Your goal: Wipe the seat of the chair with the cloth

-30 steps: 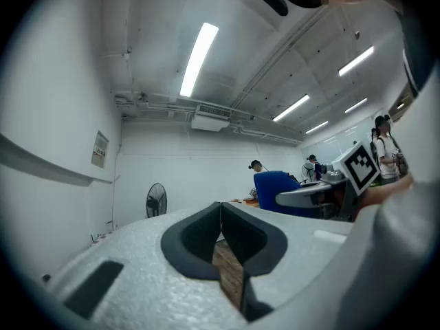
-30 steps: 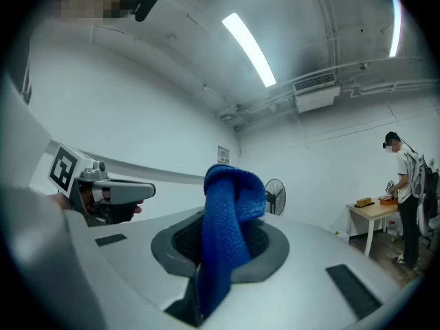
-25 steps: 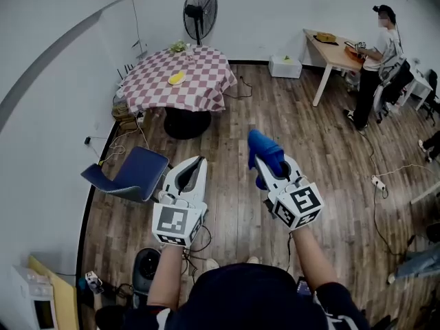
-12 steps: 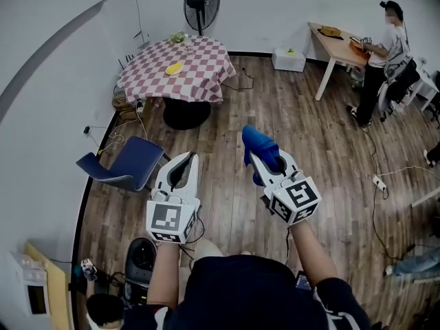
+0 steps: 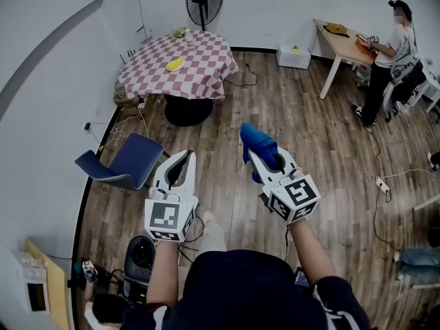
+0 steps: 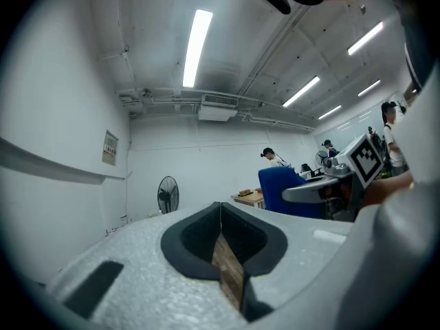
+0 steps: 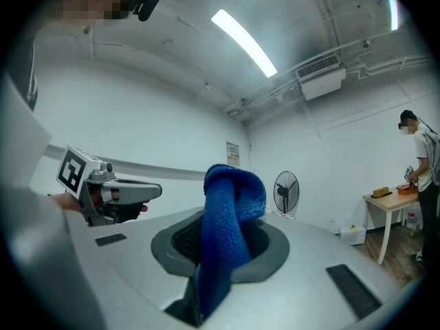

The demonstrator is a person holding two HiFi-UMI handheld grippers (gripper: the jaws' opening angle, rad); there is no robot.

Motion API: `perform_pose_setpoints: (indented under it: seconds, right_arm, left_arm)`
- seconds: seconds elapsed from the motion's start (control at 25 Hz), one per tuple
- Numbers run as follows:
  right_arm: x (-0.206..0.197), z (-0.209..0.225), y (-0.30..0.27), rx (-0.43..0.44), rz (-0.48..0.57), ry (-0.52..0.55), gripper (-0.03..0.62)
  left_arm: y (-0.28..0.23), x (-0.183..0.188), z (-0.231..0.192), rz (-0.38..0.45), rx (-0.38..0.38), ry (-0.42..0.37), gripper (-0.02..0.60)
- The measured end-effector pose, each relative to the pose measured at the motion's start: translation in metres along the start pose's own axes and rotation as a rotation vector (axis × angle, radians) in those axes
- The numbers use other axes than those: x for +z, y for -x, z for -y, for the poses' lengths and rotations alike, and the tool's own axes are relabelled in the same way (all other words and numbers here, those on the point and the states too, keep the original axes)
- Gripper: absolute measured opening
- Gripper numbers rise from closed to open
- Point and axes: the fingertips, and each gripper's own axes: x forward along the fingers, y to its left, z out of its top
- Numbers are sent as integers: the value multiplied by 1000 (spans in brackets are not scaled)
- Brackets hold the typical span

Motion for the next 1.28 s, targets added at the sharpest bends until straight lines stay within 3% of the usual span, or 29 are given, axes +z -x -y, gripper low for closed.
perform_pose_setpoints:
  seconds: [0.4, 0.84, 1.28]
  right_arm:
    - [-12, 28, -118, 30, -32, 2, 55]
    - [-13, 29, -293, 91, -74, 35, 55]
    - [-40, -11, -421, 229, -108, 7, 55]
  left_arm:
    - [-76, -22, -87, -3, 15, 20, 17]
    - [-151, -41, -227, -34, 32, 18, 17]
    - [-159, -86, -339, -89, 142, -3, 17]
